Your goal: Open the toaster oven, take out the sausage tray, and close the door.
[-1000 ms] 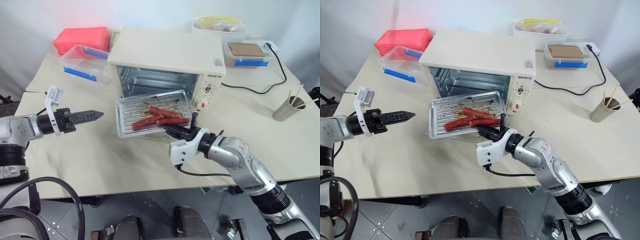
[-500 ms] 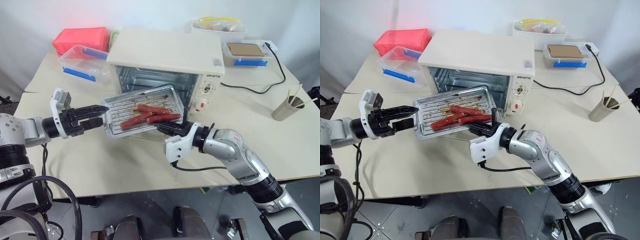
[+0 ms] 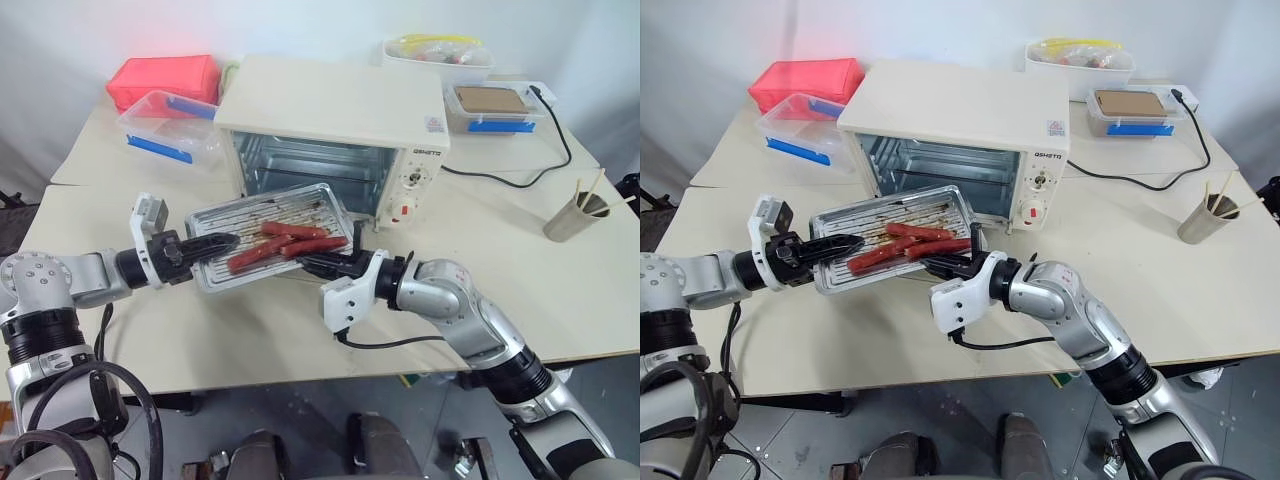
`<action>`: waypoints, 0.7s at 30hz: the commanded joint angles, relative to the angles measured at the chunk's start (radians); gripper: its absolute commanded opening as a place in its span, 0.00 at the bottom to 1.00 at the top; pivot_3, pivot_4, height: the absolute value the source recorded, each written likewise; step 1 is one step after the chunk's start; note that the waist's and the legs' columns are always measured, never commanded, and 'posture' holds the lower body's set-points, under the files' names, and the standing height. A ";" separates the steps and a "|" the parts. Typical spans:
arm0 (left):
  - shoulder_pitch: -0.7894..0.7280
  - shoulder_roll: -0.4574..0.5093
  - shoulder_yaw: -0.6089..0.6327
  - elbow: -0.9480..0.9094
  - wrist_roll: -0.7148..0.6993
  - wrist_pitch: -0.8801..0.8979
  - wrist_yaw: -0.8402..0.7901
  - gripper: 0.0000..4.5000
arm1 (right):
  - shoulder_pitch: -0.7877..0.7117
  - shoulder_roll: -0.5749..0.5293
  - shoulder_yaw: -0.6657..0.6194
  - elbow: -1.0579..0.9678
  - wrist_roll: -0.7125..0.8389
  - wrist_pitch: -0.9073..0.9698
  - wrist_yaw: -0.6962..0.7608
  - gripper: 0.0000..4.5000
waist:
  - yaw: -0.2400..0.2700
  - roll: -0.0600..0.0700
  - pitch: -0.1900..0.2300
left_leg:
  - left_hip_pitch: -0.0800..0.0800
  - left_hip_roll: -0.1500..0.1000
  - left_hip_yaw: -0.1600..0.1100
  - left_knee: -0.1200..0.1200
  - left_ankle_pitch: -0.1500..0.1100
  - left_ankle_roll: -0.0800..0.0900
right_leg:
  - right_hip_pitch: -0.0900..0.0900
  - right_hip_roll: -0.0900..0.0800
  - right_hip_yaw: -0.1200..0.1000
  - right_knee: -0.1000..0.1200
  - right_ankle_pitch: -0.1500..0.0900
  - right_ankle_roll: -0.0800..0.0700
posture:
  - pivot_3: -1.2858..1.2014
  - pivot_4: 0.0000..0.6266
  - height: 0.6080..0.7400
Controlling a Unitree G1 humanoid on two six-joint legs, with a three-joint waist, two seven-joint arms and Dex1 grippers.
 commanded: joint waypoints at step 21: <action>0.494 0.054 0.178 -0.028 -0.892 -0.199 0.599 0.00 | 0.282 -0.141 -0.390 -0.107 0.668 0.220 0.207 0.27 | 0.012 0.000 0.000 | 0.003 0.000 -0.008 -0.001 -0.001 0.000 | 0.001 -0.003 0.002 0.000 0.000 0.000 | 0.52 0.24 1.00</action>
